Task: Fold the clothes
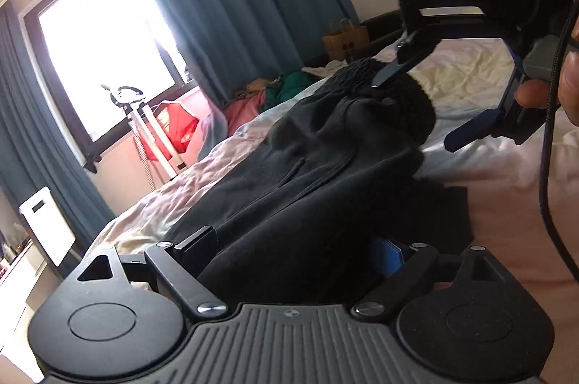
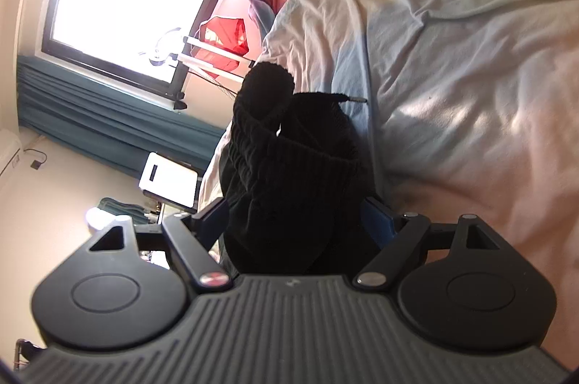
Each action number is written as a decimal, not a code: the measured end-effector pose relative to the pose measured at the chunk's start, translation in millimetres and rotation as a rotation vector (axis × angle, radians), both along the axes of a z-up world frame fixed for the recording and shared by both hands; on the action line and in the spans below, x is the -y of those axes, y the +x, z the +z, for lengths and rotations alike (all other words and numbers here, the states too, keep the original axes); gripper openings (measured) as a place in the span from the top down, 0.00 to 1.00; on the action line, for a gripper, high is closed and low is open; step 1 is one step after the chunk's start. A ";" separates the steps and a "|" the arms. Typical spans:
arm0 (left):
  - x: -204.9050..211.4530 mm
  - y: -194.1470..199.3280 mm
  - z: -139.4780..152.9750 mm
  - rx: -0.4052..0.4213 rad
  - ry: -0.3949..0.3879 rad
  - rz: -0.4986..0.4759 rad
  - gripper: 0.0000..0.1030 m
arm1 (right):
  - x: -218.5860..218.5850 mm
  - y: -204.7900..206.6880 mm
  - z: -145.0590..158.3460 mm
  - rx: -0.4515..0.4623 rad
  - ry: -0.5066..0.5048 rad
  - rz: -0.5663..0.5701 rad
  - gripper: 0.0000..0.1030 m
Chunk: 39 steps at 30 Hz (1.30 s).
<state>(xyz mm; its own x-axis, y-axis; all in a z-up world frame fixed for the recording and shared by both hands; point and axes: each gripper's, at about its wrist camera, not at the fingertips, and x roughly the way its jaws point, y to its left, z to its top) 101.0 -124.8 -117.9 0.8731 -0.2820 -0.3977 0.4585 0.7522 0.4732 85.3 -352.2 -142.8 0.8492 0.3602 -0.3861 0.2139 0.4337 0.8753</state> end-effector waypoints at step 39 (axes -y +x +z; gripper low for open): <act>-132.6 10.3 12.2 -0.233 -0.532 0.455 0.06 | -9.1 28.5 -39.2 -0.073 -0.079 -0.066 0.17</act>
